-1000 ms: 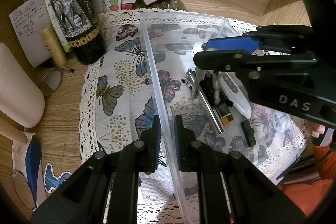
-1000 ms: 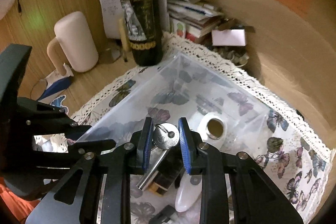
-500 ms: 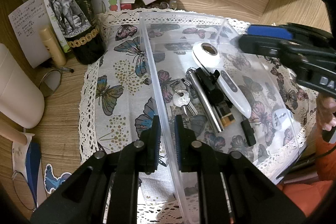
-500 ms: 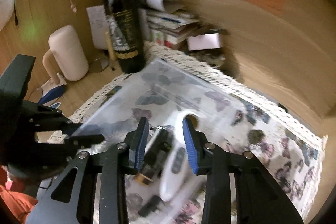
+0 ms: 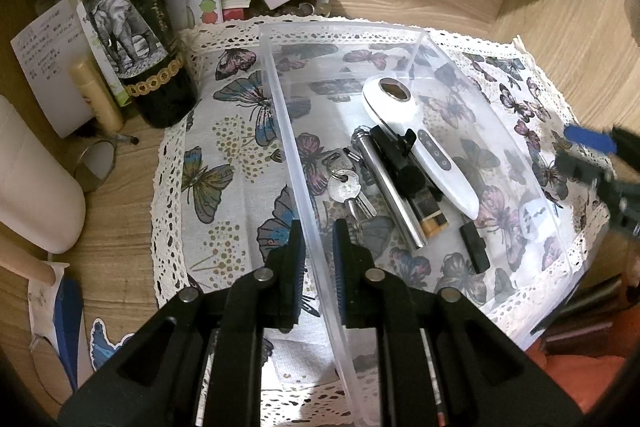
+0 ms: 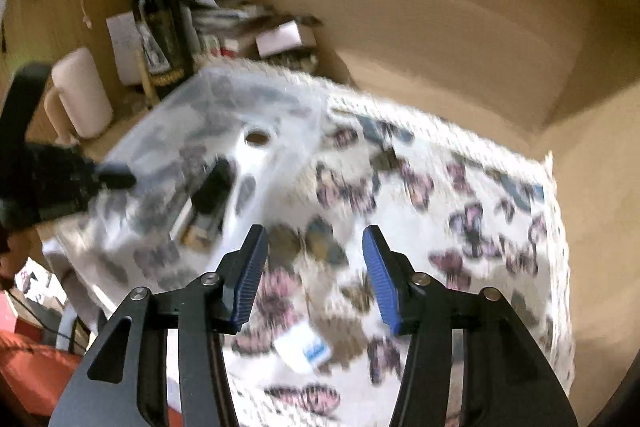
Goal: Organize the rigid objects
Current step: 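Grasp the white travel adapter with the right gripper, then lower the white travel adapter into the clear box and release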
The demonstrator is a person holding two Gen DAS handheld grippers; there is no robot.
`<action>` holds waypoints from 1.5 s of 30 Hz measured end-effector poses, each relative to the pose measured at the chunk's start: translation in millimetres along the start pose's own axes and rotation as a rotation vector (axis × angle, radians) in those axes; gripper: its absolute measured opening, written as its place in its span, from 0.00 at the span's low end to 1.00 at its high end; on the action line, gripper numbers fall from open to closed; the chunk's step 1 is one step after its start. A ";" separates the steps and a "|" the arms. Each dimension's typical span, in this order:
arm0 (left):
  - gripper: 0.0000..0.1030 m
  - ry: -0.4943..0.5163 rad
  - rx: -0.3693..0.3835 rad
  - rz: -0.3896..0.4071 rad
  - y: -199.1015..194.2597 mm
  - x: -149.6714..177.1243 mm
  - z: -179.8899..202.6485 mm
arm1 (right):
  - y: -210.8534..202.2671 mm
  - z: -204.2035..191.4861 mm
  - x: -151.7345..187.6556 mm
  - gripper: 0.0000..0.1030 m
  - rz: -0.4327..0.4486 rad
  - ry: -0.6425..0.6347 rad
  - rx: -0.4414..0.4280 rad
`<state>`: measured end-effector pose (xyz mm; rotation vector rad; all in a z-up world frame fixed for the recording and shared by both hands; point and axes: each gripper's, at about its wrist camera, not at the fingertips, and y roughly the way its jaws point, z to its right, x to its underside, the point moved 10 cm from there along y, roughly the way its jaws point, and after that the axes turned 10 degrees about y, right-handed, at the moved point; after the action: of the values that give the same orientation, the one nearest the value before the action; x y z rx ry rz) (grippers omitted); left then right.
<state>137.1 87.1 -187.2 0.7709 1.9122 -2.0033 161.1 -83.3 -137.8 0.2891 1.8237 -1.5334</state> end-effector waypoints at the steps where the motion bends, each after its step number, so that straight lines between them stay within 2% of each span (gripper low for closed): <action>1: 0.13 0.001 0.001 0.001 0.1 0.0 0.2 | 1.6 2.9 8.5 0.45 -0.013 0.014 0.006; 7: 0.13 0.008 0.004 0.006 -0.9 0.5 0.2 | 13.4 9.5 44.7 0.45 -0.073 0.094 -0.021; 11: 0.13 0.008 0.005 0.009 -1.0 0.8 -0.2 | 34.7 11.7 65.6 0.45 -0.147 0.138 -0.045; 13: 0.13 0.007 0.005 0.010 -1.1 1.0 -0.4 | 41.3 13.1 70.2 0.45 -0.164 0.155 -0.052; 14: 0.13 0.007 0.005 0.010 -1.1 1.0 -0.4 | 45.4 14.0 72.3 0.41 -0.177 0.162 -0.055; 17: 0.13 0.007 0.005 0.009 -1.1 1.0 -0.5 | 47.3 14.1 70.4 0.41 -0.171 0.172 -0.068; 25: 0.13 0.005 0.004 0.007 -1.1 0.8 -0.5 | 33.4 21.1 35.1 0.41 -0.079 0.145 -0.036; 31: 0.13 -0.003 0.005 0.002 -1.7 0.1 -0.5 | 19.7 13.1 -4.3 0.41 0.014 0.059 -0.025; 39: 0.13 -0.013 -0.001 0.012 -4.3 -1.0 -0.3 | 12.3 -12.5 -48.0 0.41 0.102 -0.011 -0.079; 45: 0.13 -0.019 -0.002 0.014 -6.2 -0.8 -0.3 | 19.1 -37.5 -67.6 0.41 0.110 -0.041 -0.148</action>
<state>134.6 87.9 -181.6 0.7606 1.8927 -1.9933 206.3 -25.2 -107.5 0.2808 1.8467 -1.3128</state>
